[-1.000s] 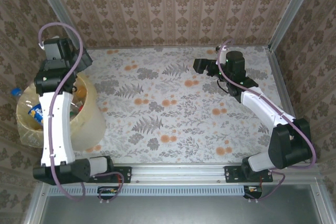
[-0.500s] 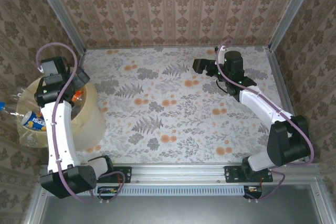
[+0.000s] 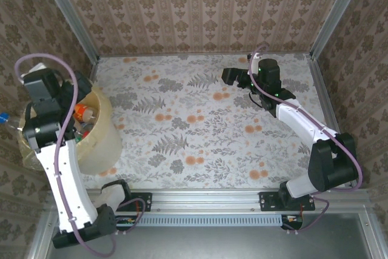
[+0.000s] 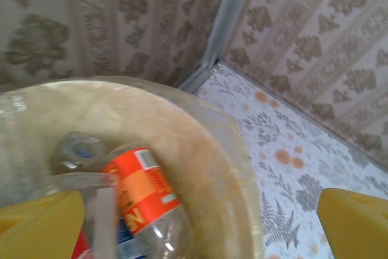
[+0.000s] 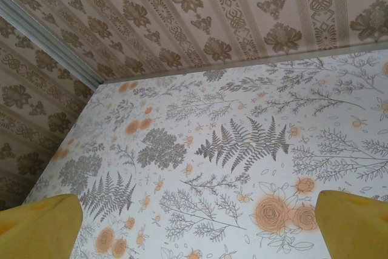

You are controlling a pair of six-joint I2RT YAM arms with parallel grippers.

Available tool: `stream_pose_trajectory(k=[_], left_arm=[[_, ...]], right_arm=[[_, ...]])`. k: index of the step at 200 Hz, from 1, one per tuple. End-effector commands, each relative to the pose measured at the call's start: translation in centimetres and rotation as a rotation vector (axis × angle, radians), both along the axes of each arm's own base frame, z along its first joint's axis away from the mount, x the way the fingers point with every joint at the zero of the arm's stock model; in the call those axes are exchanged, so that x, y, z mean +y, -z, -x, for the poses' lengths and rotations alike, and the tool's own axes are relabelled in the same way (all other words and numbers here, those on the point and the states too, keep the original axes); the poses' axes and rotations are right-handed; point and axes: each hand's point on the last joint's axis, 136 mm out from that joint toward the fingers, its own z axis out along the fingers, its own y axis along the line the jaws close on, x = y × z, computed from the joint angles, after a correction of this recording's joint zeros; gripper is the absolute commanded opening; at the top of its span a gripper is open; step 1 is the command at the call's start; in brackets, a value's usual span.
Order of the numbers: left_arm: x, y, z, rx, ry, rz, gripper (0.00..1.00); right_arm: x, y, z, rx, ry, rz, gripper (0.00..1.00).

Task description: Put the plastic bottles in the bin

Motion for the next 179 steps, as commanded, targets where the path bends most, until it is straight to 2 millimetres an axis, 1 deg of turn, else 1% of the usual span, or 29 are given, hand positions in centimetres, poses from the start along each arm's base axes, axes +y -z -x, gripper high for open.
stream_pose_trajectory(k=[1, 17, 38, 58, 74, 94, 101, 113, 132, 146, 158, 179], left_arm=[[1.8, 4.5, -0.6, 0.117, -0.040, 0.079, 1.00], [1.6, 6.5, -1.4, 0.141, -0.025, 0.130, 1.00], [0.7, 7.9, -2.3, 0.149, 0.019, 0.176, 1.00], [0.6, 9.0, -2.5, 0.176, 0.023, 0.187, 1.00], [0.1, 9.1, -2.9, 0.164, 0.050, 0.207, 1.00], [-1.2, 7.7, -3.5, 0.118, 0.122, 0.224, 1.00], [-1.4, 6.8, -3.3, 0.103, 0.135, 0.213, 1.00], [-1.2, 4.9, -2.2, 0.081, 0.121, 0.166, 1.00], [0.2, 1.8, 0.5, 0.056, 0.031, 0.057, 1.00], [1.2, 0.2, 2.4, 0.045, -0.042, -0.011, 1.00], [2.6, -0.2, 3.9, 0.061, -0.126, -0.058, 1.00], [5.0, 0.3, 5.6, 0.110, -0.250, -0.102, 1.00]], right_arm=[[0.6, -1.7, -0.3, -0.027, -0.008, -0.016, 1.00], [0.7, -1.5, -0.2, -0.020, -0.009, -0.012, 1.00], [0.5, -1.5, -0.1, -0.021, -0.006, -0.001, 1.00], [0.6, -1.6, -0.1, -0.020, -0.007, 0.002, 1.00], [0.7, -1.7, -0.1, -0.023, -0.009, 0.001, 1.00], [0.8, -1.6, -0.2, -0.019, -0.011, 0.000, 1.00], [0.9, -1.7, -0.2, -0.020, -0.014, 0.000, 1.00], [1.0, -1.6, -0.2, -0.018, -0.015, 0.001, 1.00], [1.2, -1.6, -0.2, -0.019, -0.018, 0.003, 1.00], [1.1, -1.5, -0.2, -0.016, -0.016, 0.006, 1.00], [1.2, -1.5, -0.2, -0.018, -0.019, 0.006, 1.00], [1.4, -1.4, -0.3, -0.015, -0.023, 0.006, 1.00]])
